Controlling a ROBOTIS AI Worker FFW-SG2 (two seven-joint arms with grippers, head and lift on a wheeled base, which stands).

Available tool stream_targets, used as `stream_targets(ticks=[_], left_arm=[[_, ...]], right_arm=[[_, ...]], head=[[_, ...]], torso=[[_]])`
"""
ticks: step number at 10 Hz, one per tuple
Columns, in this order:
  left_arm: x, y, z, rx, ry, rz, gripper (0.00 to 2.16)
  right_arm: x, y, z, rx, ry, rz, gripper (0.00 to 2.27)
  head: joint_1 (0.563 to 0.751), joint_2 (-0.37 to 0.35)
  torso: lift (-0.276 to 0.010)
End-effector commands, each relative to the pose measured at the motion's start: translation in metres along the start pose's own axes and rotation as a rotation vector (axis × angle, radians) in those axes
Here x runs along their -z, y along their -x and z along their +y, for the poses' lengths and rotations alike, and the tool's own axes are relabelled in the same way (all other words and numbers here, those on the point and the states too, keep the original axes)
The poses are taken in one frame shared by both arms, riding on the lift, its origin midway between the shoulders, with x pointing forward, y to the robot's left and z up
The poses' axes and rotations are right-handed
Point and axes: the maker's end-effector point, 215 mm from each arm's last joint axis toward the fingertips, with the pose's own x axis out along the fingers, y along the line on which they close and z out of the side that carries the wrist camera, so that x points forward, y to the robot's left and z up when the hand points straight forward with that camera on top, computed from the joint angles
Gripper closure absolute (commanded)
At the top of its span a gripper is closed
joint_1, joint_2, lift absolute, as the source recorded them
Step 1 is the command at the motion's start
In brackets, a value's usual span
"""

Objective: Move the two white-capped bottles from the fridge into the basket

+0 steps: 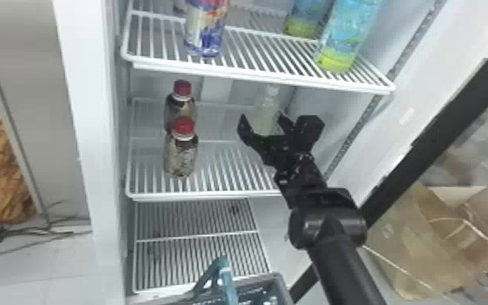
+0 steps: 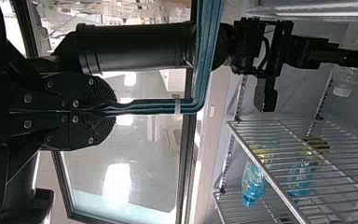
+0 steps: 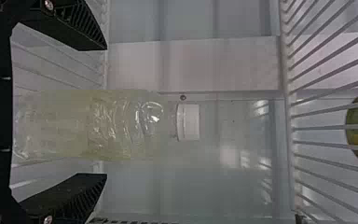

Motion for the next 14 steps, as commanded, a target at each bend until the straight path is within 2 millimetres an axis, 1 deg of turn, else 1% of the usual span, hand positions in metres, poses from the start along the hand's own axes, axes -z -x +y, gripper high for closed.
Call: stream_targets(ticks=[1, 3, 4, 5, 7, 8, 10, 12, 14], left_arm=[[0.0, 0.0, 0.001, 0.0, 0.004, 0.0, 1.12], [0.0, -0.002, 0.0, 0.002, 0.003, 0.004, 1.12], [-0.001, -0.001, 0.001, 0.002, 0.004, 0.0, 1.12], [0.001, -0.002, 0.001, 0.002, 0.007, 0.003, 1.12], [0.0, -0.002, 0.0, 0.005, 0.009, 0.002, 1.12], [0.0, -0.002, 0.0, 0.005, 0.007, 0.0, 1.12], [0.0, -0.001, 0.0, 0.004, 0.009, -0.003, 1.12], [-0.001, -0.001, 0.0, 0.006, 0.01, -0.004, 1.12], [-0.002, 0.001, 0.0, 0.007, 0.012, -0.012, 1.12]], right_arm=[[0.002, -0.006, 0.003, -0.005, 0.001, 0.009, 0.06], [0.001, -0.015, 0.01, -0.012, 0.008, 0.016, 0.09], [0.002, -0.018, 0.006, -0.002, -0.003, 0.019, 0.14], [0.001, -0.019, 0.005, 0.004, -0.005, 0.019, 0.24], [0.008, -0.017, 0.0, 0.021, -0.015, 0.029, 0.66], [0.006, -0.018, 0.001, 0.018, -0.014, 0.028, 0.7], [0.004, -0.017, 0.001, 0.018, -0.011, 0.023, 0.72], [-0.004, -0.015, 0.001, 0.014, 0.01, 0.006, 0.72], [-0.017, -0.007, -0.002, 0.015, 0.059, -0.003, 0.72]], head=[[0.695, -0.35], [0.695, -0.35], [0.695, -0.35], [0.695, -0.35], [0.695, -0.35], [0.695, -0.35], [0.695, -0.35], [0.695, -0.35], [0.695, -0.35]], torso=[[-0.26], [-0.26], [-0.26], [-0.26], [-0.26], [-0.26], [-0.26], [-0.26], [-0.26]])
